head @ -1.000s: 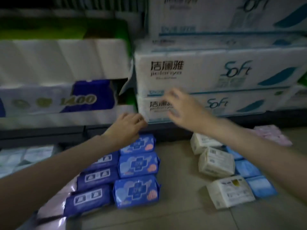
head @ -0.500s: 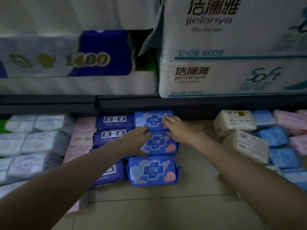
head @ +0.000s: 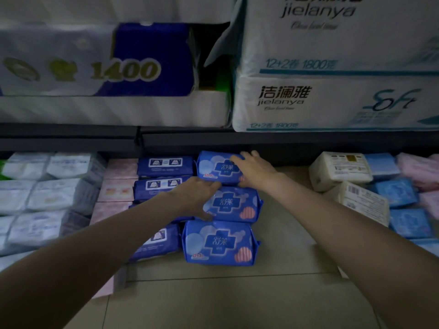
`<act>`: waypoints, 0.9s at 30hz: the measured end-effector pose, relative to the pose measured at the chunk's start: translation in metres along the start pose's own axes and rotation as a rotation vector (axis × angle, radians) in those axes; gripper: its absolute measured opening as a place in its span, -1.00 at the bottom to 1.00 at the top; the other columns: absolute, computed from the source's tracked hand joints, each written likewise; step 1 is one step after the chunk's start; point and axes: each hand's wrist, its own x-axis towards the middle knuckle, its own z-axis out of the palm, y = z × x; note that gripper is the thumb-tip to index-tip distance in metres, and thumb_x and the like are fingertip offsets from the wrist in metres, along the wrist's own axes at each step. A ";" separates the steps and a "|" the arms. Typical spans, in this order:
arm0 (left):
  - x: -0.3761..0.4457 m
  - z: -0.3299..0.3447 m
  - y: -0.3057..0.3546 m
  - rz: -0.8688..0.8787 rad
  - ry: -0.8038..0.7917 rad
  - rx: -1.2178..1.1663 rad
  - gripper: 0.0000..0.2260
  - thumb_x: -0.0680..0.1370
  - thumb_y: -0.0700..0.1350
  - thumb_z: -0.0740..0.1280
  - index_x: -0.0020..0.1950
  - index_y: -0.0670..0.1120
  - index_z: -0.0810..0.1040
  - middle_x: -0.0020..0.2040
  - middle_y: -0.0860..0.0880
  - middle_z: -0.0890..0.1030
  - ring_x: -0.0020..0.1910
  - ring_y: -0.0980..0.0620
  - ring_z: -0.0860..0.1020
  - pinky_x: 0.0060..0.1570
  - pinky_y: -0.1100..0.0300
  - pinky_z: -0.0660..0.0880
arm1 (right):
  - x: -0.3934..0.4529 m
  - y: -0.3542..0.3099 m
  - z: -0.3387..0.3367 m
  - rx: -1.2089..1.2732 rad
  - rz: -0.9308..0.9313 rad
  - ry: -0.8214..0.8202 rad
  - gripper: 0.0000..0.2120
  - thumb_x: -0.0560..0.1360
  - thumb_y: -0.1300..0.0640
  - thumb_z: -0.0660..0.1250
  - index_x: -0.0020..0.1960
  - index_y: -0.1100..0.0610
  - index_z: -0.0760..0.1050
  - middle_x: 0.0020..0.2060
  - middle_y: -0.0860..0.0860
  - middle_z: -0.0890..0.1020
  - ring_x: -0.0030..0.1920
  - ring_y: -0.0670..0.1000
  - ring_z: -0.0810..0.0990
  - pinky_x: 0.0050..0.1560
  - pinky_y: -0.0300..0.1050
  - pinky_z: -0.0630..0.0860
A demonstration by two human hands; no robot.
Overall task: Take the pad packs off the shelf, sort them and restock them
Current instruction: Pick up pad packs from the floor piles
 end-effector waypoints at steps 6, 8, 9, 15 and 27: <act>0.008 0.005 0.002 -0.024 -0.050 0.148 -0.20 0.47 0.13 0.37 0.49 -0.19 0.03 0.39 -0.11 0.35 0.33 -0.10 0.36 0.40 0.01 0.10 | 0.007 -0.007 0.006 0.008 0.053 0.069 -0.28 0.44 0.05 0.41 0.46 0.07 0.08 0.31 0.18 0.33 0.31 0.19 0.25 0.04 0.01 0.44; 0.008 0.010 0.011 -0.036 -0.078 0.263 -0.11 0.45 0.11 0.40 0.50 -0.26 -0.07 0.44 -0.15 0.23 0.42 -0.11 0.25 0.44 -0.07 -0.01 | 0.002 -0.007 0.009 0.032 0.081 0.104 -0.33 0.44 0.07 0.39 0.43 0.08 0.12 0.25 0.17 0.37 0.28 0.18 0.28 -0.06 -0.03 0.40; 0.009 0.013 0.015 -0.036 -0.070 0.304 -0.09 0.44 0.11 0.41 0.50 -0.27 -0.09 0.45 -0.17 0.20 0.43 -0.12 0.22 0.45 -0.08 -0.03 | -0.002 -0.006 0.010 0.045 0.108 0.114 -0.35 0.44 0.07 0.39 0.42 0.09 0.14 0.24 0.16 0.38 0.27 0.17 0.29 -0.08 -0.05 0.38; 0.008 -0.016 0.017 0.035 0.008 0.054 -0.26 0.33 0.03 0.51 0.38 -0.05 0.20 0.34 -0.03 0.35 0.31 -0.04 0.34 0.28 0.07 0.20 | -0.048 0.008 -0.003 0.043 0.242 0.089 -0.40 0.36 0.00 0.45 0.29 0.10 0.27 0.17 0.15 0.43 0.21 0.17 0.38 -0.02 -0.04 0.43; -0.101 -0.297 0.044 0.135 -0.077 -0.161 -0.50 0.21 -0.01 0.54 0.04 0.13 0.39 0.03 0.20 0.47 0.03 0.12 0.48 0.01 0.25 0.43 | -0.221 0.019 -0.293 0.004 0.275 0.099 -0.60 0.19 -0.04 0.58 -0.10 -0.01 0.46 -0.16 0.08 0.64 -0.26 0.02 0.53 -0.20 -0.13 0.49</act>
